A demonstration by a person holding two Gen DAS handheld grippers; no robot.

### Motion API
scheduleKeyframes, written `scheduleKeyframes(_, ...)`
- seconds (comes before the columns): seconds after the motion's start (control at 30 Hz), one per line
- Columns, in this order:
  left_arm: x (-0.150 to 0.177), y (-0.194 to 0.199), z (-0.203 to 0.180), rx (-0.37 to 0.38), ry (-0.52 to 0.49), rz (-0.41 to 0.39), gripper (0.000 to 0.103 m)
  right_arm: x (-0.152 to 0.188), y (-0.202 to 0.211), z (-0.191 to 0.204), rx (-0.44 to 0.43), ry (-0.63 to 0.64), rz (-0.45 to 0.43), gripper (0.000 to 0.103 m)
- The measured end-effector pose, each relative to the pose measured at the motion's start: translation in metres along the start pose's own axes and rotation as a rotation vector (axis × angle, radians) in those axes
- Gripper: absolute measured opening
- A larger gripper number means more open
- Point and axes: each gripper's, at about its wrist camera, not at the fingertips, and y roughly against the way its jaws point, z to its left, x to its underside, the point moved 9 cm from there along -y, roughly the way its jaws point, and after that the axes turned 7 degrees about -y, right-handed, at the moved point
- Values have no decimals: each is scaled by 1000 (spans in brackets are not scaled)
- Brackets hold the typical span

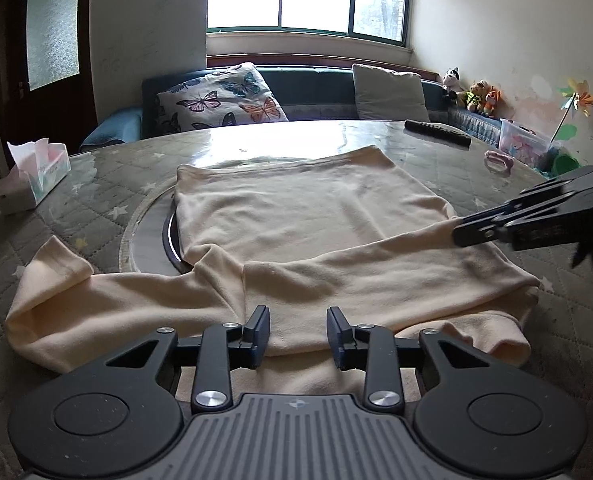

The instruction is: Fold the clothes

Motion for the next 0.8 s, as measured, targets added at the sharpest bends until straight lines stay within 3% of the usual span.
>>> scheduleKeyframes(0.2,2,12,7,-28,0,-6,34,-3,-13,2,18,8,16,19)
scheduleKeyframes(0.4,9,20,28,-68,39,2,34,-8,-22,32,-36,69,25,19)
scheduleKeyframes(0.8,11,29,106,-262,96,5,43,-15,-60,111,-124,186,47,19)
